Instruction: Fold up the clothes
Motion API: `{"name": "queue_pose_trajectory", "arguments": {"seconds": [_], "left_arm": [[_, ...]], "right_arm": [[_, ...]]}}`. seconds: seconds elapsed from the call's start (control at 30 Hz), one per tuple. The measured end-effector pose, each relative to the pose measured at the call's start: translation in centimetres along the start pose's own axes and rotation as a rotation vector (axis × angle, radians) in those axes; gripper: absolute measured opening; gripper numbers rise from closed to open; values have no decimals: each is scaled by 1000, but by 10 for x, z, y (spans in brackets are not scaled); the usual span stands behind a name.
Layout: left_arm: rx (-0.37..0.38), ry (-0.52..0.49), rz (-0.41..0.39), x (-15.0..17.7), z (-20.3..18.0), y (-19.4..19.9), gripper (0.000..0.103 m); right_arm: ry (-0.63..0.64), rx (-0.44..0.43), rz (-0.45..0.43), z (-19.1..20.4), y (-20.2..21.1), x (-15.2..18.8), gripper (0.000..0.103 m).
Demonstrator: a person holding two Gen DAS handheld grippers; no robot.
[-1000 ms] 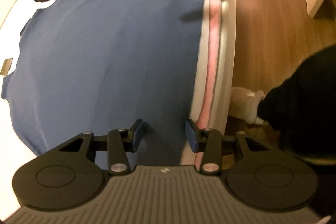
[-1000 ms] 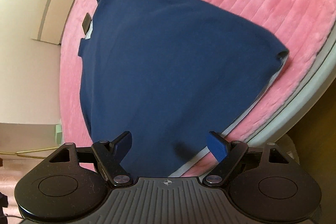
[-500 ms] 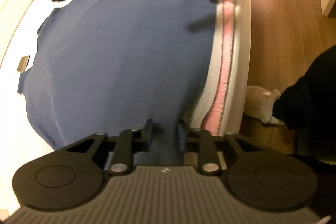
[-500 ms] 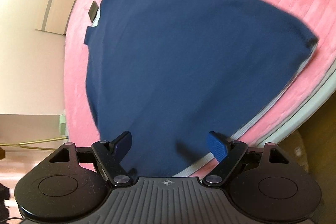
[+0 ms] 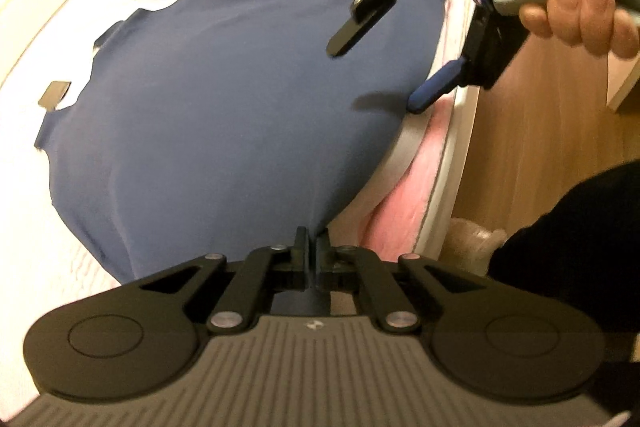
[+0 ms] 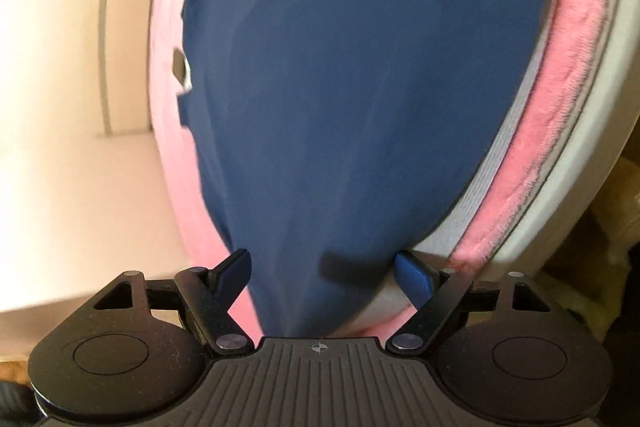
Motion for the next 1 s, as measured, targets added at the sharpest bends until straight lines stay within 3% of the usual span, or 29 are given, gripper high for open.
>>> {"name": "queue_pose_trajectory", "arguments": {"seconds": [0.1, 0.2, 0.37, 0.67, 1.0], "left_arm": [[29, 91, -16, -5, 13, 4, 0], [59, 132, -18, -9, 20, 8, 0], [82, 87, 6, -6, 16, 8, 0], [67, 29, 54, 3, 6, -4, 7], [71, -11, 66, 6, 1, -14, 2]], "right_arm": [[-16, -7, 46, -2, -9, 1, 82], [-63, -94, 66, 10, -22, 1, 82], [-102, -174, -1, 25, -20, -11, 82], [-58, -181, 2, 56, -20, -12, 82], [21, -75, 8, 31, -53, -20, 82]]}}
Point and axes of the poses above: each gripper's, at about its wrist camera, not at the fingertips, and y roughly against the way its jaws point, z to its left, x to its underside, the point moved 9 cm from there along -y, roughly the way its jaws point, and after that the axes turned 3 degrees about x, right-handed, at the moved point
